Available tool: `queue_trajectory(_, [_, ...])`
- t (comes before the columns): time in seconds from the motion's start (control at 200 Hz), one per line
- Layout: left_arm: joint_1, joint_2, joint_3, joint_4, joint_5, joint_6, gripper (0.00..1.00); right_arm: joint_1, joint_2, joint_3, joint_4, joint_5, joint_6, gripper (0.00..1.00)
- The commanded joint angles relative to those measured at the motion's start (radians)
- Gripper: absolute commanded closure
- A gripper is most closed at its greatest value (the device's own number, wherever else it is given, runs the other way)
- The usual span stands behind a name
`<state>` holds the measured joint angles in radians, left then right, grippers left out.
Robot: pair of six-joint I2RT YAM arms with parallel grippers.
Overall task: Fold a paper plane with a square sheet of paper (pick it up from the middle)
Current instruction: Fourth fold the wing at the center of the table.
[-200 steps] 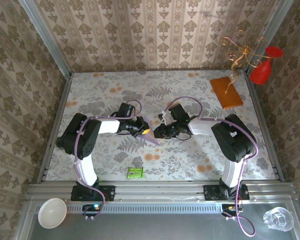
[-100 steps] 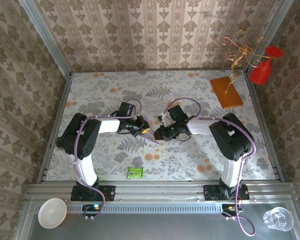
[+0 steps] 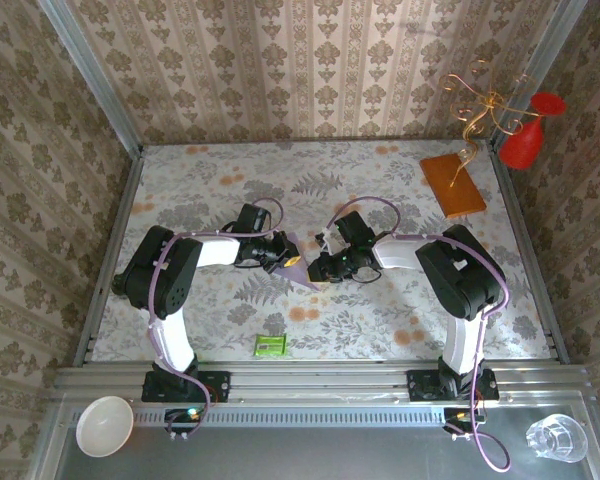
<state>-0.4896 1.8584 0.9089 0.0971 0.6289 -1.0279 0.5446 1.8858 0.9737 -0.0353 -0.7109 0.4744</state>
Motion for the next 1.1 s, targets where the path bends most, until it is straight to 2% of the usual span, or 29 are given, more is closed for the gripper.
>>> queue_trajectory(0.0, [0.006, 0.004, -0.005, -0.017, -0.001, 0.022, 0.91, 0.008, 0.025, 0.025, -0.038, -0.016, -0.011, 0.79])
queue_trajectory(0.835, [0.008, 0.019, 0.008, -0.054, -0.014, 0.045, 0.91, 0.009, 0.056, 0.036, -0.067, -0.022, -0.022, 0.78])
queue_trajectory(1.095, [0.008, 0.042, 0.025, -0.068, -0.005, 0.060, 0.91, 0.010, 0.057, 0.039, -0.104, 0.018, -0.028, 0.78])
